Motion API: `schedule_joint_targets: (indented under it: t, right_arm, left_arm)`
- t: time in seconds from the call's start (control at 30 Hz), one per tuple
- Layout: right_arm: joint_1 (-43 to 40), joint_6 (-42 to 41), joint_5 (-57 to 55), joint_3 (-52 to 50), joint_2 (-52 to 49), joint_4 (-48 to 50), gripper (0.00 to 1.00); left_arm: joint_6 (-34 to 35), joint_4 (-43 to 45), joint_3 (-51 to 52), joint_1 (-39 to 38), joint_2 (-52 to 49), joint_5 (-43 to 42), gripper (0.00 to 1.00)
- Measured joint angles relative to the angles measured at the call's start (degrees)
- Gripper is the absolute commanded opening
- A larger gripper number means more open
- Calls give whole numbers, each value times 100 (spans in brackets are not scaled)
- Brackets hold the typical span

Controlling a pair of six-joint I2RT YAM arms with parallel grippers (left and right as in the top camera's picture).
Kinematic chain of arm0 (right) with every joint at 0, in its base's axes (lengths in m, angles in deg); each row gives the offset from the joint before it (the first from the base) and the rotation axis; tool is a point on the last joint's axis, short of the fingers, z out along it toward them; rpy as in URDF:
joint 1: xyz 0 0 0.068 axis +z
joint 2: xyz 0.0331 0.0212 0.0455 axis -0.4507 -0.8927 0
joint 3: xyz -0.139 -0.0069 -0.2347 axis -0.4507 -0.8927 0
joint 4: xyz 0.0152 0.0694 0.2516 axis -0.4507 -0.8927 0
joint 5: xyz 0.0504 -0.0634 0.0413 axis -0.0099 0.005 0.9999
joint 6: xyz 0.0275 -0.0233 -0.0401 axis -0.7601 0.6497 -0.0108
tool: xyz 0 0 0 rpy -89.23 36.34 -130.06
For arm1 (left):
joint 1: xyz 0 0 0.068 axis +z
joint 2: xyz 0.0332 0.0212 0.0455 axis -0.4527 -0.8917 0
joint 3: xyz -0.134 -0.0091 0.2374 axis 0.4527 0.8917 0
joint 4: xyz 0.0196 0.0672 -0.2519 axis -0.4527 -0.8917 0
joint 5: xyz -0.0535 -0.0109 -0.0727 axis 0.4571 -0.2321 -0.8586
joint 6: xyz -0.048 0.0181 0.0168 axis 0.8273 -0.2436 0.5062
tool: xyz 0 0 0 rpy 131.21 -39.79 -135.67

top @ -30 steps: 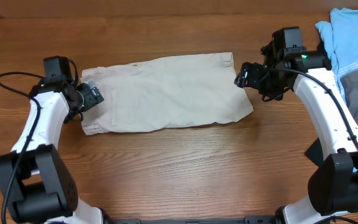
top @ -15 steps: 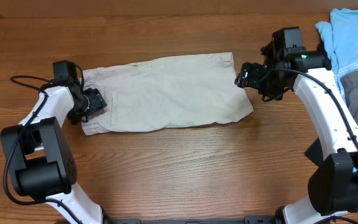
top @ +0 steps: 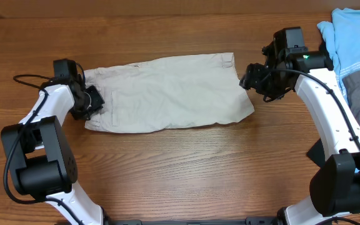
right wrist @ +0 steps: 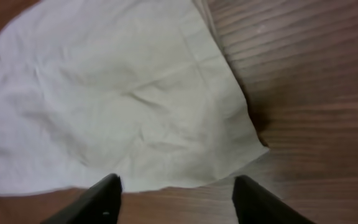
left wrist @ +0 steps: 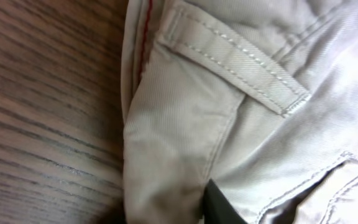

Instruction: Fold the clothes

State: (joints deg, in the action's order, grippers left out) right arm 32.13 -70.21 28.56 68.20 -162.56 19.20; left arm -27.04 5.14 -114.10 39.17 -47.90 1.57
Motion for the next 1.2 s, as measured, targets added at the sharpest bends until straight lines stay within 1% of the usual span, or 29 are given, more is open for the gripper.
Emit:
schedule_joint_targets:
  t: [0.07,0.23,0.37,0.53,0.7,0.9,1.03,1.2]
  right_arm:
    - [0,-9,142,-4,0,92,4]
    - [46,-90,699,-4,0,284,4]
    - [313,-365,931,-4,0,348,4]
    - [986,-793,1064,-4,-116,844,4]
    - [1663,-1163,1128,-4,-540,1239,4]
    - [2208,-1519,1147,-4,-933,1567,4]
    - [2459,-1668,1132,-4,-1228,1832,4]
    - [2776,-1926,1117,-4,-1853,2247,4]
  left_arm:
    - [-4,-245,-177,0,-68,13,4]
    - [-4,-1003,-597,0,-195,168,4]
    - [-7,-1565,-1058,-2,-201,280,4]
    - [-13,-2146,-1843,-103,-188,345,4]
    - [-120,-2599,-2455,-306,-4,343,4]
    - [-264,-2924,-2922,-592,332,341,5]
    - [-271,-2944,-2944,-645,511,339,6]
    - [-289,-3027,-2946,-643,570,341,7]
